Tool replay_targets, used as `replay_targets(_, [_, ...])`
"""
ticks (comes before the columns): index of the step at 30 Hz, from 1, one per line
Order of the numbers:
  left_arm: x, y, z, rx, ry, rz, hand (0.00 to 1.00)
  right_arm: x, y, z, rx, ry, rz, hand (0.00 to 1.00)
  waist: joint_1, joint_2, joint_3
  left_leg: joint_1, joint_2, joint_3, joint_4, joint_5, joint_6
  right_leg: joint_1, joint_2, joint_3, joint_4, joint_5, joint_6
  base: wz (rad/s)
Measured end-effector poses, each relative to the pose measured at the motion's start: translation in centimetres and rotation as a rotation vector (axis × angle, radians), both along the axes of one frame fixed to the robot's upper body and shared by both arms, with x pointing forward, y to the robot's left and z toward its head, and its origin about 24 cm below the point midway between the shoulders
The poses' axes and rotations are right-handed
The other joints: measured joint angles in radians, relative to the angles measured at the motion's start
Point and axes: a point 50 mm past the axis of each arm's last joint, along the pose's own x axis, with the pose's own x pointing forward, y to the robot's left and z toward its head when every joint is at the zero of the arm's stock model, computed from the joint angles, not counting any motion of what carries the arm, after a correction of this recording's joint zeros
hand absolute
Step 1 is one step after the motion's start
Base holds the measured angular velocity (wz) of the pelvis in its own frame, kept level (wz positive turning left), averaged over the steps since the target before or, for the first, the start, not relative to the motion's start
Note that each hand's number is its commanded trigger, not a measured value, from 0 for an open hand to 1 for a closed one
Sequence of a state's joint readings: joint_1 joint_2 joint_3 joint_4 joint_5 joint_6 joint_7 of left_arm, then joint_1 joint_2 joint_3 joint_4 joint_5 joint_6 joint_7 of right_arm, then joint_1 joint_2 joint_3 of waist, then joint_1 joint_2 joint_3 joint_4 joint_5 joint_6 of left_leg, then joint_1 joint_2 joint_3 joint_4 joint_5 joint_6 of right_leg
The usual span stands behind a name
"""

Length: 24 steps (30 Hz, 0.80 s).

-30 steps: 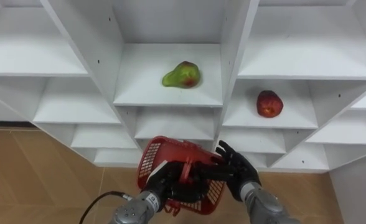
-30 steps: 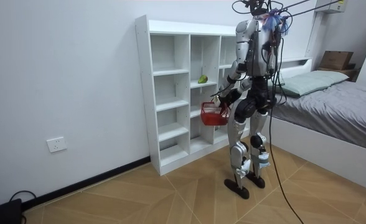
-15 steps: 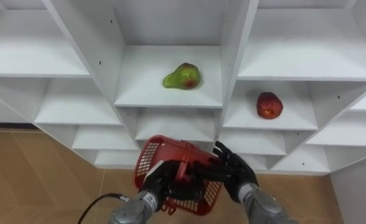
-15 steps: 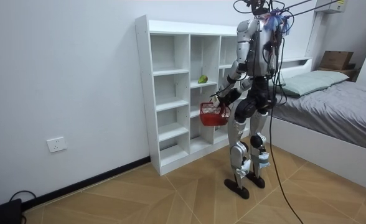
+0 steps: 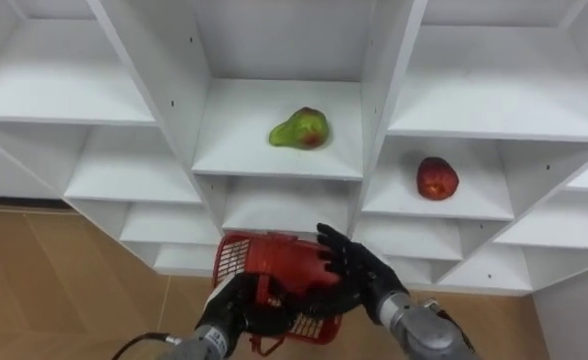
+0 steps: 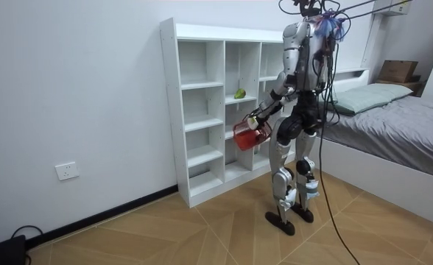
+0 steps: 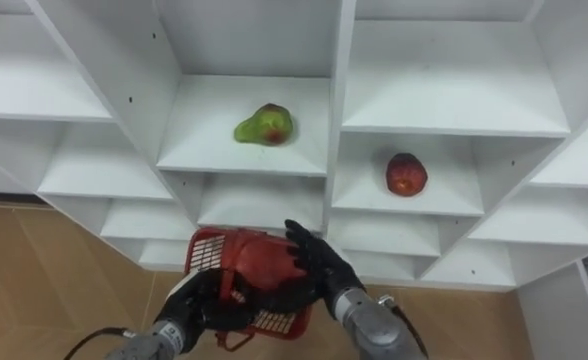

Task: Collect fruits from the closet

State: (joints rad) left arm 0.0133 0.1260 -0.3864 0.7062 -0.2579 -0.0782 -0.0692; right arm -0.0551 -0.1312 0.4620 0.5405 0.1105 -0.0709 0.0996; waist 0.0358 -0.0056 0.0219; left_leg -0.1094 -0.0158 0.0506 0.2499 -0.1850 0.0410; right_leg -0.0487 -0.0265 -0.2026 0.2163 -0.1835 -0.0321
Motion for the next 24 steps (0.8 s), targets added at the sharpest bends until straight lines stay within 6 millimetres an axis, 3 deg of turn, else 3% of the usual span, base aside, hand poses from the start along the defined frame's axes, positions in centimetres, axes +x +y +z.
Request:
replay_targets(2, [-0.2,0.3,-0.1,0.005,-0.001,0.009,1.0,0.3,0.5,0.7,-0.022,-0.048,0.048,0.0,0.001,-0.013,-0.0007,0.026,-0.001,0.0,-0.006,0.0,0.0,0.03,0.001,0.004,-0.015,0.0,0.0,0.0])
replay_targets(6, [-0.3,1.2,-0.1,0.031,-0.016,0.029,1.0,0.6,0.9,1.6,-0.084,-0.119,0.114,0.0,0.005,-0.038,-0.0113,0.051,-0.002,-0.001,-0.015,0.0,0.0,0.055,0.001,0.007,-0.015,-0.002,0.001,0.0])
replay_targets(9, [-0.5,1.3,-0.2,0.052,-0.015,0.019,1.0,1.1,1.0,2.8,-0.115,-0.192,0.144,0.0,0.011,-0.044,-0.0145,0.057,-0.003,-0.004,-0.014,0.0,0.0,0.056,0.001,0.008,-0.011,-0.002,0.001,-0.01])
replay_targets(13, [-1.4,1.6,-1.0,0.096,0.034,-0.007,1.0,1.9,1.1,5.2,-0.128,-0.315,0.156,0.0,0.03,-0.057,-0.0117,0.089,-0.003,-0.006,-0.021,0.0,0.0,0.085,0.001,0.008,-0.015,-0.005,0.003,0.01])
replay_targets(17, [-1.2,1.9,-0.9,0.103,0.024,-0.002,1.0,2.4,1.5,7.9,-0.144,-0.448,0.191,0.0,0.051,-0.074,-0.0039,0.086,-0.002,-0.008,-0.018,-0.001,0.0,0.085,0.001,0.007,-0.015,-0.005,0.002,0.01])
replay_targets(24, [-1.3,2.6,-1.0,0.125,0.033,0.011,1.0,2.6,1.8,9.0,-0.139,-0.51,0.2,0.0,0.08,-0.102,0.0008,0.093,-0.005,-0.012,-0.018,-0.001,0.0,0.094,0.0,0.005,-0.016,-0.005,0.003,0.01])
